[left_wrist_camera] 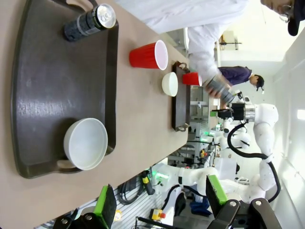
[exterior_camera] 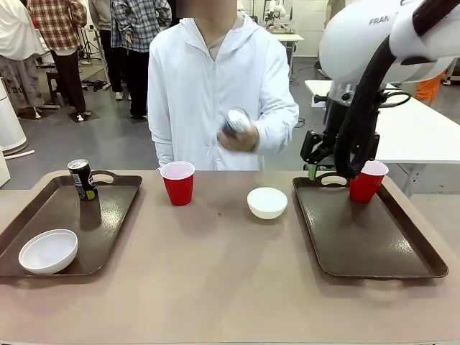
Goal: Prepare tableware on both trays.
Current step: Pick up a Picnic Bowl from the table and place it on a Handle tray.
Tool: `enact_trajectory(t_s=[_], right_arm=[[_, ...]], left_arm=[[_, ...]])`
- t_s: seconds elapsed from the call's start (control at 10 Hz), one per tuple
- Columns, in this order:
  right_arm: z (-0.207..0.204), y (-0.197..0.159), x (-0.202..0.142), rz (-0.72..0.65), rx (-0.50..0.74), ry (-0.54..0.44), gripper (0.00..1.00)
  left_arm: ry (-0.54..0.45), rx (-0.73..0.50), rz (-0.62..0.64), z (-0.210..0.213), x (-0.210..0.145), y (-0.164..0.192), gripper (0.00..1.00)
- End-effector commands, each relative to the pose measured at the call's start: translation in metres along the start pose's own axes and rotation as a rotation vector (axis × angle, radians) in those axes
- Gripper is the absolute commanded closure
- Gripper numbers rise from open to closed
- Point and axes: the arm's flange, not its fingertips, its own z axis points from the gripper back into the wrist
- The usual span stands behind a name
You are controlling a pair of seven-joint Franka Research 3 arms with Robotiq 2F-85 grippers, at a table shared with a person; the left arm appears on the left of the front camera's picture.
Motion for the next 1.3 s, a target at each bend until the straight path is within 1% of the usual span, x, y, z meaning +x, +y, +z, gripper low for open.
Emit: enact_trajectory(t_s=[0.0, 0.2, 0.3, 0.4, 0.6, 0.7, 0.8, 1.0, 1.1, 1.2], right_arm=[[-0.014, 0.013, 0.016, 0.057, -0.025, -0.077, 0.0], [-0.032, 0.022, 0.031, 0.049, 0.031, -0.154, 0.0], [-0.042, 0.026, 0.038, 0.041, 0.036, -0.186, 0.0], [-0.077, 0.036, 0.058, 0.038, 0.043, -0.244, 0.0], [-0.083, 0.037, 0.06, 0.044, 0.042, -0.254, 0.0], [-0.096, 0.041, 0.072, 0.055, 0.038, -0.286, 0.0], [-0.11, 0.042, 0.076, 0.07, 0.026, -0.312, 0.0], [-0.117, 0.045, 0.08, 0.079, 0.011, -0.299, 0.0], [-0.111, 0.043, 0.074, 0.068, -0.017, -0.289, 0.0], [-0.107, 0.04, 0.072, 0.058, -0.019, -0.269, 0.0]], left_arm=[[-0.006, -0.021, -0.013, 0.002, -0.001, -0.002, 0.0], [-0.006, -0.021, -0.013, 0.002, -0.001, -0.002, 0.0], [-0.006, -0.021, -0.013, 0.002, -0.001, -0.002, 0.0], [-0.006, -0.021, -0.013, 0.002, -0.001, -0.002, 0.0], [-0.006, -0.021, -0.013, 0.002, -0.001, -0.002, 0.0], [-0.006, -0.021, -0.013, 0.002, -0.001, -0.002, 0.0], [-0.006, -0.021, -0.013, 0.002, -0.001, -0.002, 0.0], [-0.006, -0.021, -0.013, 0.002, -0.001, -0.002, 0.0], [-0.006, -0.021, -0.013, 0.002, -0.001, -0.002, 0.0], [-0.006, -0.021, -0.013, 0.002, -0.001, -0.002, 0.0]])
